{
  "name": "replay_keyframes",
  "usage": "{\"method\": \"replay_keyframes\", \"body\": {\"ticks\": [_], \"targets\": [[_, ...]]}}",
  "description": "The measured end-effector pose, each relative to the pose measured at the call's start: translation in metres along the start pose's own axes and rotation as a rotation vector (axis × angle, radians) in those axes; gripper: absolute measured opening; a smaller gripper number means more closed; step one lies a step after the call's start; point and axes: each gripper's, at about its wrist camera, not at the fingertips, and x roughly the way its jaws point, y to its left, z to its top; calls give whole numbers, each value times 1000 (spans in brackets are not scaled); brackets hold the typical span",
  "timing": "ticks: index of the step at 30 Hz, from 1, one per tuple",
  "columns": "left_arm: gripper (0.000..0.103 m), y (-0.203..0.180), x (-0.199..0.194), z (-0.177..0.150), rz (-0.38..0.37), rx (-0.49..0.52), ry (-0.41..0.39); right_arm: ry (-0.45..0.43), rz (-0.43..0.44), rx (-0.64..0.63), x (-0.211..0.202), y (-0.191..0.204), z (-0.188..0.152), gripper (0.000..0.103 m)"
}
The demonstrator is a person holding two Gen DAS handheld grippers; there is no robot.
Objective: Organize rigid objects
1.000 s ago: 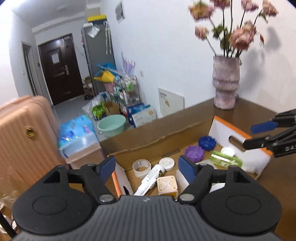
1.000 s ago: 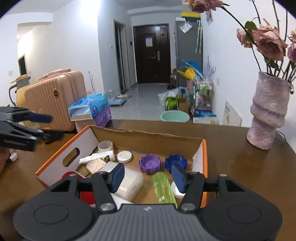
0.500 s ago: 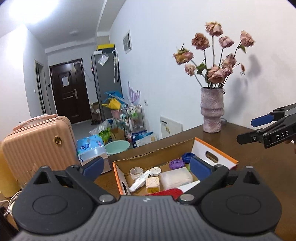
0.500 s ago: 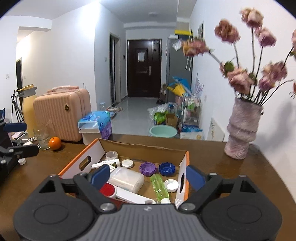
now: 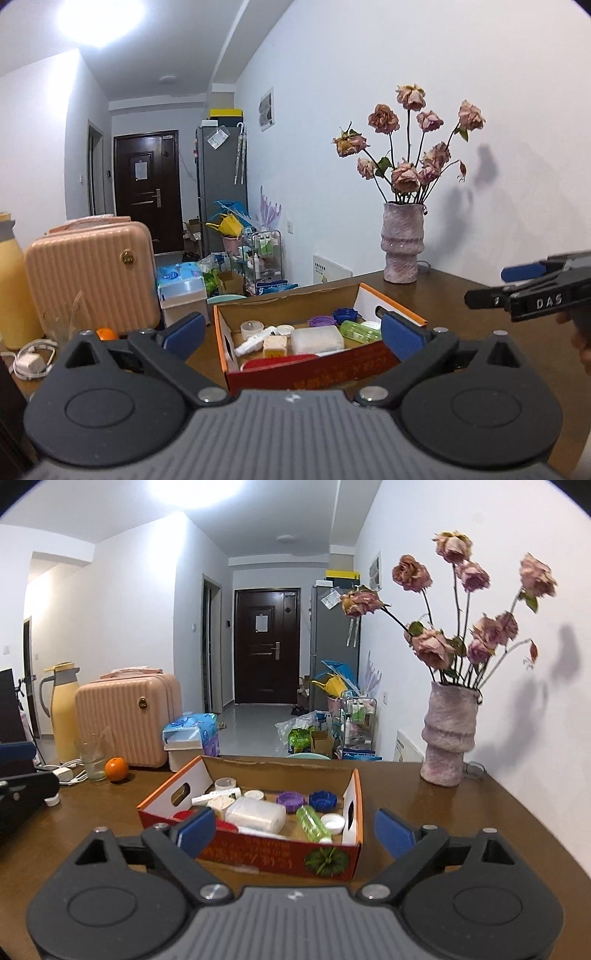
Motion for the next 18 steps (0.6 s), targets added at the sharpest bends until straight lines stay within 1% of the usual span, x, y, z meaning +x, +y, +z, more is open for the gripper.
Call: {"method": "replay_keyframes", "body": {"ticks": [5,7,9,11,13,18], "targets": [[103,-3,-24,-18,23,-28,-16,-17,-15,-2,-22,12,-27,93],[103,-4,-36,-28,46,-48,-29,-33,-25,-13,-34,16,-38,94],[103,-4,-47,-40,69,-75,-49,-64,-55,-36,-48,24,-51,102],[103,-8,-59,-54,78,-91,-54,-101,-81,-37,-62,29,-65,103],[103,-13,-70,-68,87,-94,-67,-120,-73,-23,-75,33,-80,103],[103,-31,-98,-96,168,-71,-69,-109,-69,1,-97,43,-116,103]]}}
